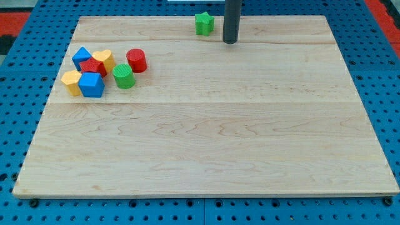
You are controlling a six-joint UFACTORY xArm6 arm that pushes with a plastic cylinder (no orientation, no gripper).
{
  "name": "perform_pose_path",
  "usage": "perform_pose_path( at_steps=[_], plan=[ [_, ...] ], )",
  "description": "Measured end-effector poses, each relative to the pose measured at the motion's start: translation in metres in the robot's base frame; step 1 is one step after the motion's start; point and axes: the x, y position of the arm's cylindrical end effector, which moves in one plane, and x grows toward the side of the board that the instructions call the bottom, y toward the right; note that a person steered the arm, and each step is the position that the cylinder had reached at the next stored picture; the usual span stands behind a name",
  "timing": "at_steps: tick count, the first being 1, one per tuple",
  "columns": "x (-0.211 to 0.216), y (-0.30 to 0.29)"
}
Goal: Move the green circle diagonally right of the blue cube
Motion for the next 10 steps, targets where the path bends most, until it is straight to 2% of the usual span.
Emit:
perform_pose_path(
  at_steps=[1,2,5,6,10],
  plan=[
    [0.021,-0.011],
    [0.023,-0.034],
    [0.022,-0.035],
    [0.022,-0.065],
    [0.007,-0.313]
  ],
)
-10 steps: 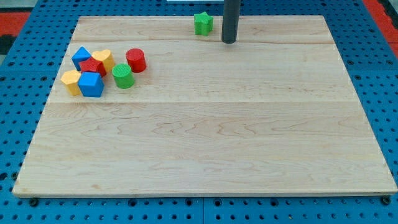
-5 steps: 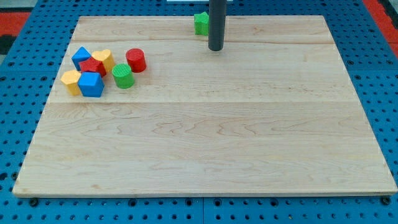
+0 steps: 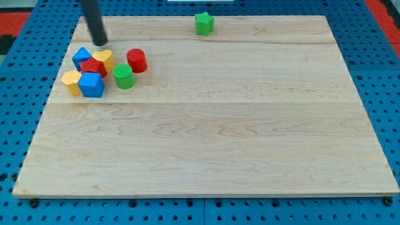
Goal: Move the green circle diagonally right of the blue cube
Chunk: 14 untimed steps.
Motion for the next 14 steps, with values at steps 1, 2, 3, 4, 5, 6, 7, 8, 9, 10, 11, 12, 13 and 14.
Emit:
perform_pose_path(
  at_steps=[1,2,3,4,5,6,7,8,9,10,11,12,13,14],
  plan=[
    [0.0,-0.058],
    [0.024,-0.059],
    [0.047,-0.049],
    [0.048,0.025],
    [0.048,0.101],
    [0.058,0.124],
    [0.07,0.13],
    [0.075,0.127],
    [0.075,0.112],
    [0.079,0.105],
    [0.087,0.103],
    [0.086,0.101],
    [0.101,0.098],
    [0.124,0.098]
  ],
)
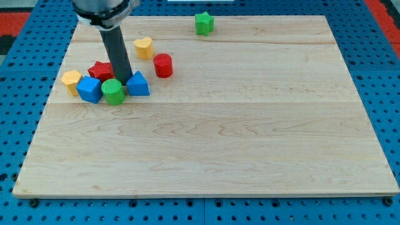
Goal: Move the green circle diagonally right of the blue cube
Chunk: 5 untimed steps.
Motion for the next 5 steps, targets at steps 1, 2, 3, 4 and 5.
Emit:
perform_pose_path(
  at_steps=[1,2,3,4,5],
  plan=[
    [-0.006,0.0],
    [-0.034,-0.021],
    [-0.017,-0.027],
    [-0.004,-0.032],
    [0.025,-0.032]
  ],
)
